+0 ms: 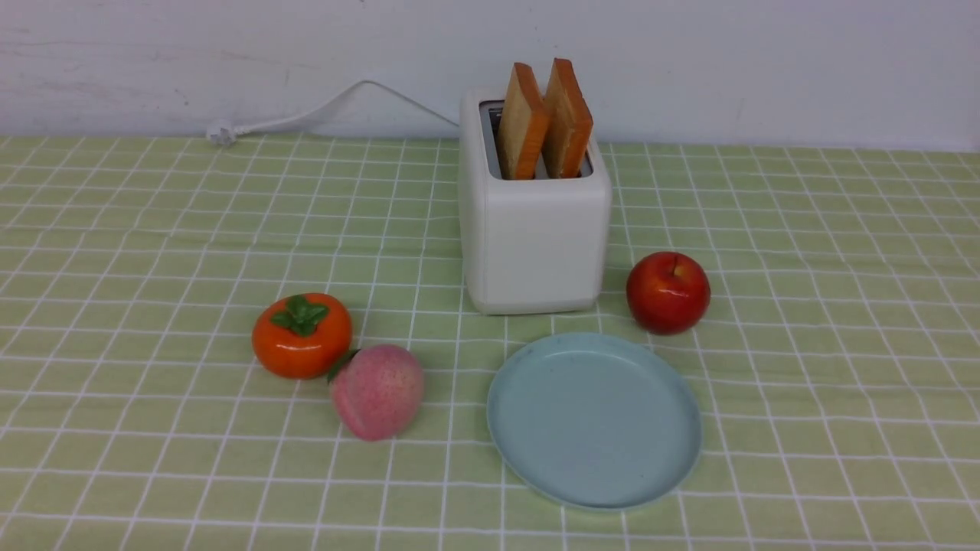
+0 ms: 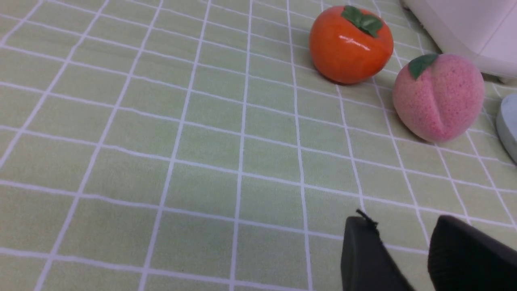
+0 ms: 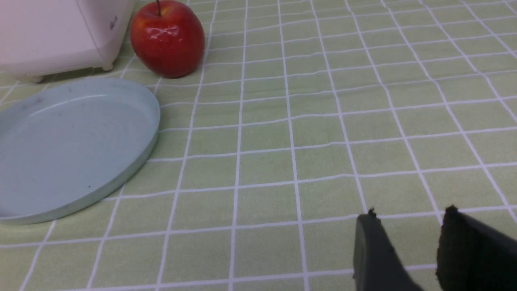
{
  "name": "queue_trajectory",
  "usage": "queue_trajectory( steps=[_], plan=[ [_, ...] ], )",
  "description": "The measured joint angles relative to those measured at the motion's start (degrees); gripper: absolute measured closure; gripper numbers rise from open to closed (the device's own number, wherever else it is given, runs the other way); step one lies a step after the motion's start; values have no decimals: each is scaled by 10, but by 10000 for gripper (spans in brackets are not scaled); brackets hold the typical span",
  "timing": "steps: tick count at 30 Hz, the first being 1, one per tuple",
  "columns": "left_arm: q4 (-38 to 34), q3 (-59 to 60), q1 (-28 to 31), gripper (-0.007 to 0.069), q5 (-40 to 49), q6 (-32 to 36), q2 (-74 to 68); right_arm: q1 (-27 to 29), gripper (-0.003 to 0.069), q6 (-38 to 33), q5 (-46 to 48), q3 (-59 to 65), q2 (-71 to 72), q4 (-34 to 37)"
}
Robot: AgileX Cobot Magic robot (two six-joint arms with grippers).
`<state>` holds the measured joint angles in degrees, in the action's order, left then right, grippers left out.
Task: Take toasted bread from bread machine on green coffee tablecloth place on plate.
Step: 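Reach for a toast slice standing in the toaster with the left gripper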
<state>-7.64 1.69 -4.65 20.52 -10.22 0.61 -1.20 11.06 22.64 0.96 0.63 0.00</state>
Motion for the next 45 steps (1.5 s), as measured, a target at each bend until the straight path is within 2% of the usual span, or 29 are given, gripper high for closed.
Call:
queue_trajectory(
  steps=[4,11,12,16,18,22,25,30,36,37,39,42,43,45],
  plan=[
    [-9,0,0,388,-23,0,0,0,418,0,0,0,0,0],
    [-85,0,0,388,-65,0,0,0,418,0,0,0,0,0],
    [-134,0,0,388,-97,0,0,0,418,0,0,0,0,0],
    [-225,0,0,388,-140,0,0,0,418,0,0,0,0,0],
    [-310,0,0,388,-177,0,0,0,418,0,0,0,0,0],
    [-382,0,0,392,-244,1,0,0,418,-16,-15,1,0,-30],
    [-388,-27,0,444,-210,5,0,0,418,-17,-64,5,0,-47],
    [-358,-121,0,629,-91,62,-3,0,418,35,-203,5,0,-25],
    [-330,-208,0,638,18,173,-88,0,418,86,-284,5,0,-19],
    [-330,-210,0,638,21,173,-91,0,418,86,-286,5,0,-19],
    [-330,-224,-5,638,28,218,-135,0,418,166,-302,5,0,-14],
    [-330,-240,-25,638,26,258,-177,0,418,243,-290,-4,-3,-34],
    [-330,-241,-26,638,26,261,-181,0,418,248,-290,-4,-4,-34],
    [-330,-269,-51,638,21,291,-230,-5,418,316,-240,-56,-44,-84]
  ],
)
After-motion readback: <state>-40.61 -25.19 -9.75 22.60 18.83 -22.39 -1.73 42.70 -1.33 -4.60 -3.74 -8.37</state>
